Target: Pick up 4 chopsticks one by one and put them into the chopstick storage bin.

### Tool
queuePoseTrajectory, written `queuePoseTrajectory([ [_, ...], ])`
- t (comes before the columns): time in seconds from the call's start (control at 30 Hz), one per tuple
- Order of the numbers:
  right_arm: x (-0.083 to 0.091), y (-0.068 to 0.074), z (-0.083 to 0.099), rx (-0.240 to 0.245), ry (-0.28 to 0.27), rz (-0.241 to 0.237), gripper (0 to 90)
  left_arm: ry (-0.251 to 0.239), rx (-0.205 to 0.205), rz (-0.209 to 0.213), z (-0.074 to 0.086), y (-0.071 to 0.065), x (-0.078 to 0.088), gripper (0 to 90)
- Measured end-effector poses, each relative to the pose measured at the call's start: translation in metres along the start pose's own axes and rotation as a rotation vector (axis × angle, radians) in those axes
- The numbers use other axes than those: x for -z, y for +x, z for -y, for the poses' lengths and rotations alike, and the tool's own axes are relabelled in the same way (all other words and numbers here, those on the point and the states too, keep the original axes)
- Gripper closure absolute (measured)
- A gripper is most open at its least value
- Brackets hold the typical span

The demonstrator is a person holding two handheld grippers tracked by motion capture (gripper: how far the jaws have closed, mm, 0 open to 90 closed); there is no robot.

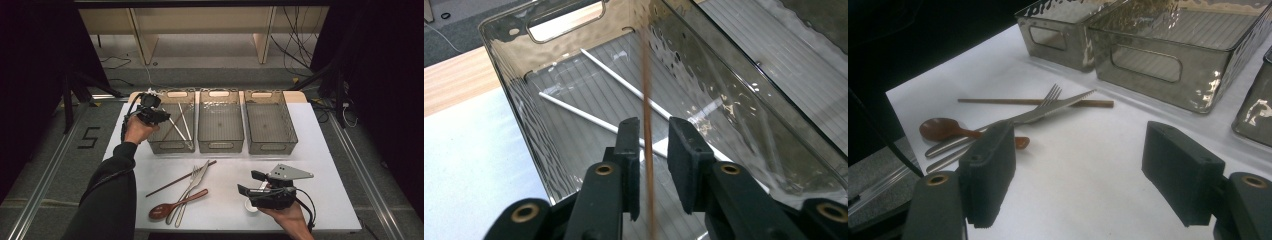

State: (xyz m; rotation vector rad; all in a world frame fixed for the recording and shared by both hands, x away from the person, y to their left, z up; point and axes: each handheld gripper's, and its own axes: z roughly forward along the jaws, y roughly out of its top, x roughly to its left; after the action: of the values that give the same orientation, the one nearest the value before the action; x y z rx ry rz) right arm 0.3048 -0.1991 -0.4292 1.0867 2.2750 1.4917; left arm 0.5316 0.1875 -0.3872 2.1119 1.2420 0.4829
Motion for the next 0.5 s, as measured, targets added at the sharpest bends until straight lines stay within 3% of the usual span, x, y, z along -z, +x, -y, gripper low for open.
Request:
queuePoseTrajectory([
  [0.23,0.001,-0.001,0.000,0.001,-0.002,0.003,30.4,0.024,0.020,0.065,0.002,-0.008,0.013,50.6],
  [0.5,0.001,0.000,0.000,0.002,-0.001,0.005,30.4,0.043,-0.013,0.113,0.016,-0.026,0.032,36.3],
])
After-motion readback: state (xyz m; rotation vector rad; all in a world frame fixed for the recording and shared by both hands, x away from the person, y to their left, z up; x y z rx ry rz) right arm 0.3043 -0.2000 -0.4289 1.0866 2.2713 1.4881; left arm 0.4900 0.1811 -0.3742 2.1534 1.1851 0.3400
